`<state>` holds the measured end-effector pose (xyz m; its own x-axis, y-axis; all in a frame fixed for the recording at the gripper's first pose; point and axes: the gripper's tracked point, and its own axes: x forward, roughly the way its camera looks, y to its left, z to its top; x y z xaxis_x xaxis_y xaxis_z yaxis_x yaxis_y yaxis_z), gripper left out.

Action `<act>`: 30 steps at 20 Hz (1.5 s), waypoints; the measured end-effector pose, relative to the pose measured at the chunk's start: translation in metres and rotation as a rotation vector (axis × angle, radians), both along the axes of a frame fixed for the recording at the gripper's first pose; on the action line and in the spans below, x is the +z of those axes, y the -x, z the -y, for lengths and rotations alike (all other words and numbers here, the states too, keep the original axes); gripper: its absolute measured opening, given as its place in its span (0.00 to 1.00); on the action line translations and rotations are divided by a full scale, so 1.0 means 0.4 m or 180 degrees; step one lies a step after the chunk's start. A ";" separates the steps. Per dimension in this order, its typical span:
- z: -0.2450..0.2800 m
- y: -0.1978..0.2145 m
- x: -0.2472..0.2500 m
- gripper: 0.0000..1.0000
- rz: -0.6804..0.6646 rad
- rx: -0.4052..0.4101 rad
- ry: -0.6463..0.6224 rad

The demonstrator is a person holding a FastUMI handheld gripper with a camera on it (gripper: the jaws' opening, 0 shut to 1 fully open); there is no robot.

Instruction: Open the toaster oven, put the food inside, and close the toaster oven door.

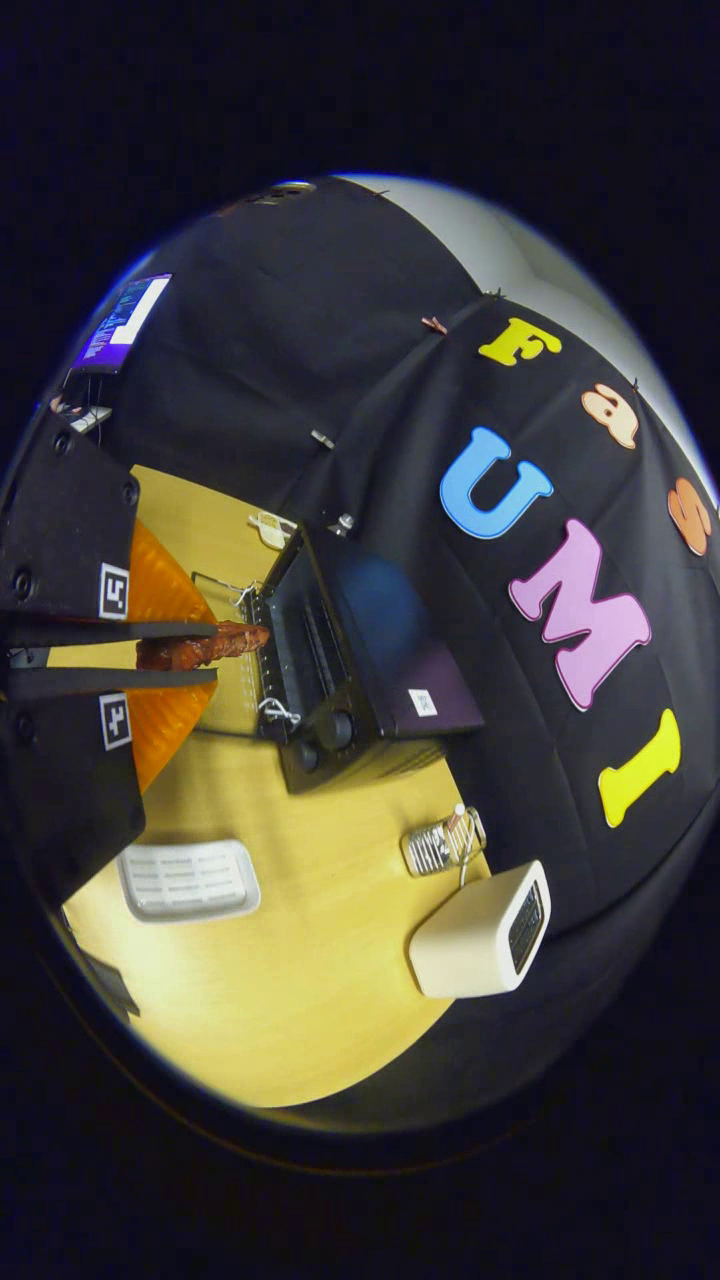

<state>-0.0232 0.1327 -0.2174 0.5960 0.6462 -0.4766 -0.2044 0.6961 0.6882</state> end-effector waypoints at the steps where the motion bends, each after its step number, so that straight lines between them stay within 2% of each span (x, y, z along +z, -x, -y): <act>1: -0.043 -0.008 -0.005 0.12 0.0022 -0.0010 -0.0033; 7: -0.229 -0.097 -0.074 0.12 0.0034 -0.0199 -0.0158; 14: -0.324 -0.228 -0.163 0.12 0.0081 -0.0512 -0.0277; 21: -0.361 -0.339 -0.243 0.12 0.0138 -0.0793 -0.0316; 25: -0.364 -0.377 -0.276 0.12 0.0163 -0.0828 -0.0313; 28: -0.365 -0.389 -0.283 0.14 0.0267 -0.0762 -0.0164; 30: -0.356 -0.396 -0.292 0.18 0.0379 -0.0768 0.0085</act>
<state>0.1353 0.2753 -0.3343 0.7842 0.4667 -0.4090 -0.1087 0.7521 0.6500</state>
